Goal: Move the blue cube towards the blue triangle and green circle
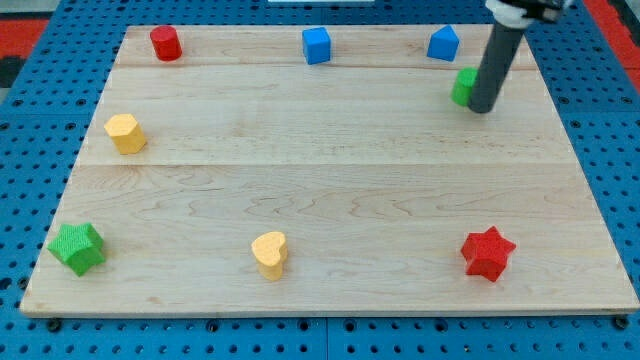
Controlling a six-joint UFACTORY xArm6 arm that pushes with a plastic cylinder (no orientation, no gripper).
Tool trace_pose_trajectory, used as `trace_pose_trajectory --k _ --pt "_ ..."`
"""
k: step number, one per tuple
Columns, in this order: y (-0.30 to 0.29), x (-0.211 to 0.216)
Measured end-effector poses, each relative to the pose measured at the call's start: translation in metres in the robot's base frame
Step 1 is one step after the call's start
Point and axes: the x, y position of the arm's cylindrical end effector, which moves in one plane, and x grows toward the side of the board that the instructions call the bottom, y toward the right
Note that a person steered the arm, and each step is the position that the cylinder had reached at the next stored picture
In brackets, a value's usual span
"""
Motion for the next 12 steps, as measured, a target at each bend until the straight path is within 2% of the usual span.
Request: trace_pose_trajectory --k 2,3,4,5,6,8,9,10,11,12 --pt "-0.009 -0.043" --pt "0.006 -0.043" --pt "-0.039 0.006" --pt "-0.172 -0.002" --pt "-0.235 -0.045" --pt "-0.253 -0.102" --pt "-0.237 -0.104" --pt "-0.167 -0.104" --pt "-0.218 -0.1" --pt "-0.204 -0.122"
